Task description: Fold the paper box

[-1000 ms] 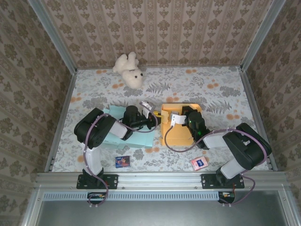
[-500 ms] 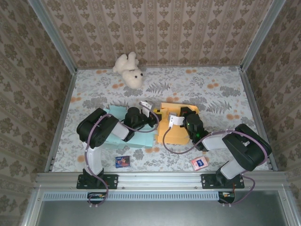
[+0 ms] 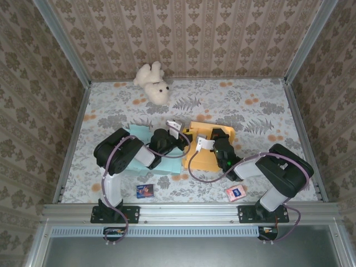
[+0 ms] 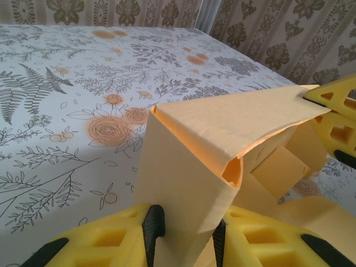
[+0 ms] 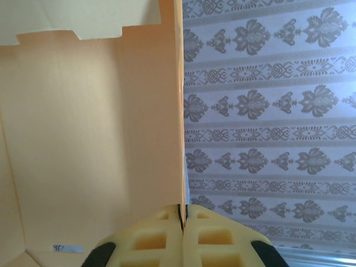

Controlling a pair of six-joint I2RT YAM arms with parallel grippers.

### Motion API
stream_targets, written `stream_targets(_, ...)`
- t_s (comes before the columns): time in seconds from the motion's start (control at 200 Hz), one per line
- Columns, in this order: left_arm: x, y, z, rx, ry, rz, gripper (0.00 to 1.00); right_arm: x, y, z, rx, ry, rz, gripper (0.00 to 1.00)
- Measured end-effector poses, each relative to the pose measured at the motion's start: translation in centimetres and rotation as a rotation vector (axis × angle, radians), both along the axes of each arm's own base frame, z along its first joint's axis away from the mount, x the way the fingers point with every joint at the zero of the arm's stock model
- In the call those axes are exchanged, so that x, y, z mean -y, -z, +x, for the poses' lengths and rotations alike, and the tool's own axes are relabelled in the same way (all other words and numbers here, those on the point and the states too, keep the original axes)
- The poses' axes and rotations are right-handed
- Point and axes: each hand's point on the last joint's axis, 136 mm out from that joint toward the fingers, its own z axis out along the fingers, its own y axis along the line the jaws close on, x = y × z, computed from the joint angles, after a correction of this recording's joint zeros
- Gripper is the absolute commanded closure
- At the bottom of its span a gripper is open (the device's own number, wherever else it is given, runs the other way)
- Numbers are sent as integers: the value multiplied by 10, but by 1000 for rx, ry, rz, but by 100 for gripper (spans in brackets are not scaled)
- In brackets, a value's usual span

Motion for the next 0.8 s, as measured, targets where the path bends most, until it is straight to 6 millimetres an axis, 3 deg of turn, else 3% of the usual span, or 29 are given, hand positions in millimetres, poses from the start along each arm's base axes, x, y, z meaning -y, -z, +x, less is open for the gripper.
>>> stream_targets(0.59,8,6,14,41,-190,28,68,-1,5,0,11,41,7,100)
stream_targets(0.8,4,7,24,58,-263,32,83,-2,5,0,13,40,12,100)
